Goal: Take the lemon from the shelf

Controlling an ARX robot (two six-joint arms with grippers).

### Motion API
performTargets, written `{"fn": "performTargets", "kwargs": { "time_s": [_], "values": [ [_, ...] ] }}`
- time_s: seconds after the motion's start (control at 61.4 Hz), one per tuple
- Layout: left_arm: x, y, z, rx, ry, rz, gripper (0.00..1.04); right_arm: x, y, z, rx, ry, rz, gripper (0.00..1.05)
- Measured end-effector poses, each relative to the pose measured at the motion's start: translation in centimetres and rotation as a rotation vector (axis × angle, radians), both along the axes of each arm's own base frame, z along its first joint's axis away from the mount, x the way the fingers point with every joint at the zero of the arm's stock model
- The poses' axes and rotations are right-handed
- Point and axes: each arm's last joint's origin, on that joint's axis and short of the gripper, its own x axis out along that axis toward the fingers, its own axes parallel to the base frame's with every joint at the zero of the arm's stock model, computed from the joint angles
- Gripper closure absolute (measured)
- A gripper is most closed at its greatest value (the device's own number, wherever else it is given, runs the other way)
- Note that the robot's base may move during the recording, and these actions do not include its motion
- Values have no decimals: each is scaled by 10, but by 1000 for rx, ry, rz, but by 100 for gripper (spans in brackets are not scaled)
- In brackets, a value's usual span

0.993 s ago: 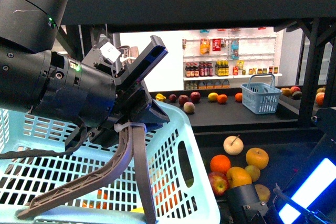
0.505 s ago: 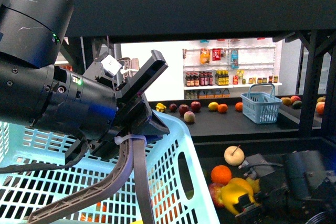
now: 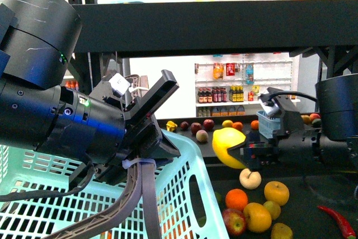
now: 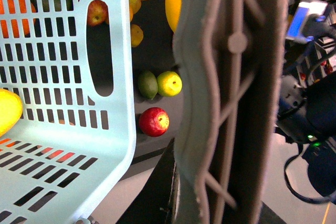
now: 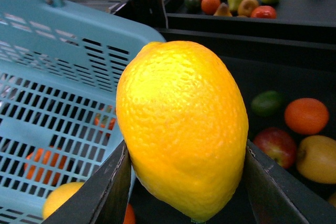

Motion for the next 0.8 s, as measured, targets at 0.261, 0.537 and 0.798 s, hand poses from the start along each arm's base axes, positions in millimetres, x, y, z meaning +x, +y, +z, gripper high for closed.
{"fn": "performTargets", "kwargs": {
  "time_s": [0.261,0.537,0.798],
  "values": [
    [0,0,-1,1,4,9,93,-4,41,-17,20,88,37,50],
    [0,0,-1,1,3,7,93,-13,71,-21,21,115,99,38],
    [0,0,-1,-10,13,-1,93,-17,72,-20,60,117,96,6]
  ]
}}
